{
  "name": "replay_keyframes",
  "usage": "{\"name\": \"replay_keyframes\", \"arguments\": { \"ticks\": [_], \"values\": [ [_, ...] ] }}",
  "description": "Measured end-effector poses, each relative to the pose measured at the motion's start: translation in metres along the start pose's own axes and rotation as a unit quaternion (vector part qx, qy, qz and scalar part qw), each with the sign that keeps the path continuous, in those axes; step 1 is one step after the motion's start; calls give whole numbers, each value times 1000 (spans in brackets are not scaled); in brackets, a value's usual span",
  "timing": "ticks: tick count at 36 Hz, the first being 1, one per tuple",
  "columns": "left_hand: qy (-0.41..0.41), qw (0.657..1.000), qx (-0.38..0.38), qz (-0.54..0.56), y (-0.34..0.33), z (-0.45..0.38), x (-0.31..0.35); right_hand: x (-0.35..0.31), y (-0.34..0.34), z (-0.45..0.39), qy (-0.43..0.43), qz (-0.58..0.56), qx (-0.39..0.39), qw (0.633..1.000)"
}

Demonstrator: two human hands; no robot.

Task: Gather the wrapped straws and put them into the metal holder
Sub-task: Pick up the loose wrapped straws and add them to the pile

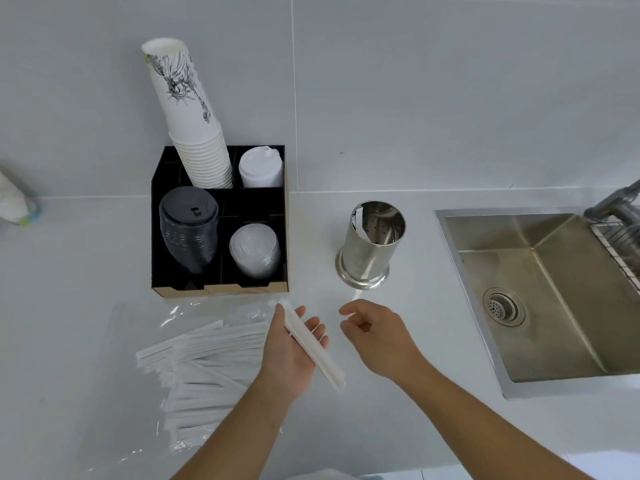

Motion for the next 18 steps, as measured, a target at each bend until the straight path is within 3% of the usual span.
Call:
{"name": "replay_keyframes", "arguments": {
  "ticks": [4,9,15,18],
  "values": [
    [-12,1000,11,-8,-14,-1,10,28,3,7,-118,-151,24,981],
    [-36,999,1,-27,-47,2,23,35,-23,16,-238,-373,14,897],
    [-57,993,-37,-100,-80,13,21,19,-34,18,-265,-542,17,797],
    [-97,983,-40,-153,-91,18,25,13,-28,13,-244,-566,7,787]
  ]
}}
Point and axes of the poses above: each hand's wrist, its own z-axis away from the middle knuckle, its own y-axis out of the back of the hand, x = y × z, the point moved 8 cm from there along -z, towards the middle knuckle
